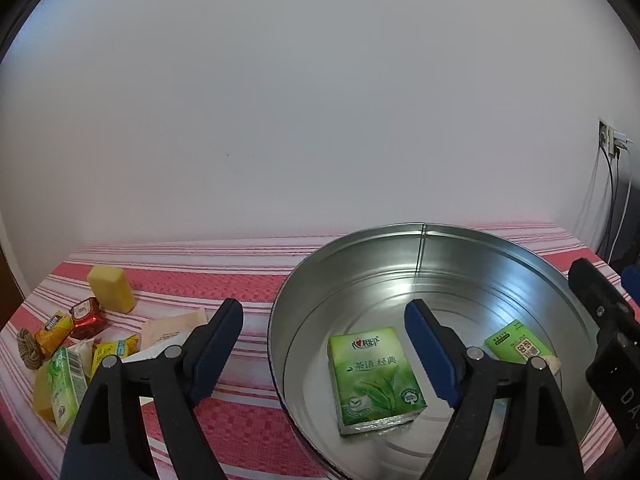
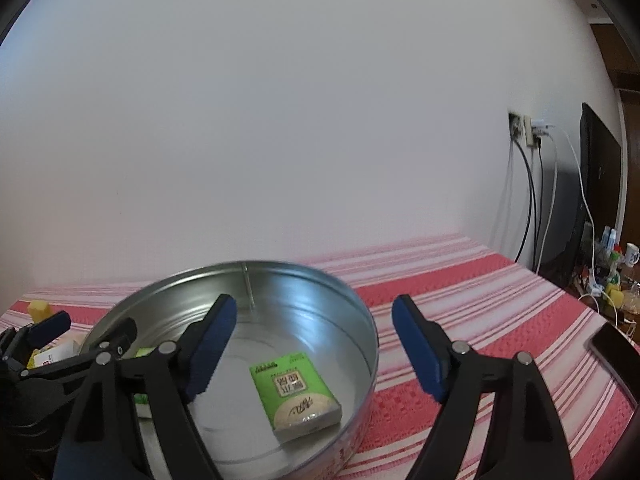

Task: Organize objects
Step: 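Withdraw both open tools from the tin, then grasp a green tissue pack with the right tool while the left grasps the yellow sponge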

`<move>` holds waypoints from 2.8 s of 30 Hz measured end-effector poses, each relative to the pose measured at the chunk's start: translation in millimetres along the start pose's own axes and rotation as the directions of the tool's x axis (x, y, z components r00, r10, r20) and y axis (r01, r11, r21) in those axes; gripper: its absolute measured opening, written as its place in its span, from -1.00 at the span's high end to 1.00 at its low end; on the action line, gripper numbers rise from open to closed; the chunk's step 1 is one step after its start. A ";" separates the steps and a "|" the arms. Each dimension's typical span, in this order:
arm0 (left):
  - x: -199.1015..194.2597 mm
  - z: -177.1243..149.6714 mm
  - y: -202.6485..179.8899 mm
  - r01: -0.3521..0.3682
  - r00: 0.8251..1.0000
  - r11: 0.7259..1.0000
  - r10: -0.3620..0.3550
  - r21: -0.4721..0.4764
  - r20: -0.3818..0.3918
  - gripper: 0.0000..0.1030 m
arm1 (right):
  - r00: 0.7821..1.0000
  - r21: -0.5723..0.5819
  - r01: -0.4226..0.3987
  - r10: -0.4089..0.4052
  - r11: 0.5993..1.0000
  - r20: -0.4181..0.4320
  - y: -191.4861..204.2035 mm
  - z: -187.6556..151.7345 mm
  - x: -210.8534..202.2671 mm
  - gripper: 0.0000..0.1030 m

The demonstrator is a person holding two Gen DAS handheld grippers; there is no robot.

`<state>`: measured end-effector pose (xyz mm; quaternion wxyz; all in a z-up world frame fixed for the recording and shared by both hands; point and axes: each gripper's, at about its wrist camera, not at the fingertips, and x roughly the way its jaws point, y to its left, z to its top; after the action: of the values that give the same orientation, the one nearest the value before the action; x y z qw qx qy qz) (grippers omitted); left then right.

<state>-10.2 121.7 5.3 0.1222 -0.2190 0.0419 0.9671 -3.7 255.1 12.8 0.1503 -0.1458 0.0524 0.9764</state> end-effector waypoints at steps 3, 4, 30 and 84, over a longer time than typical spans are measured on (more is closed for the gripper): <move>1.2 -1.2 2.0 0.010 1.000 1.000 -0.010 -0.012 -0.009 -0.65 | 1.000 -0.008 0.004 -0.004 1.000 0.018 2.5 1.0 -0.6 -0.58; 1.1 -1.1 2.7 0.010 1.000 1.000 -0.010 -0.015 -0.012 -0.65 | 1.000 -0.010 0.006 -0.006 1.000 0.023 2.8 1.3 -1.0 -0.58; 4.6 -6.3 15.8 -0.038 0.999 0.998 0.036 -0.051 -0.035 -0.65 | 0.998 -0.006 0.014 -0.014 1.000 0.056 2.6 0.7 -7.7 -0.66; -85.9 -79.5 336.7 -0.446 0.883 0.845 0.361 -0.296 -0.301 -0.67 | 0.752 -0.352 -0.634 0.445 0.688 -0.486 338.3 -73.6 -28.9 -0.37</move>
<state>12.0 -233.1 -19.8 -0.1329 -0.3355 -0.0747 0.9296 -62.0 -84.9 -28.8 -0.2046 -0.3340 -0.1325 0.9105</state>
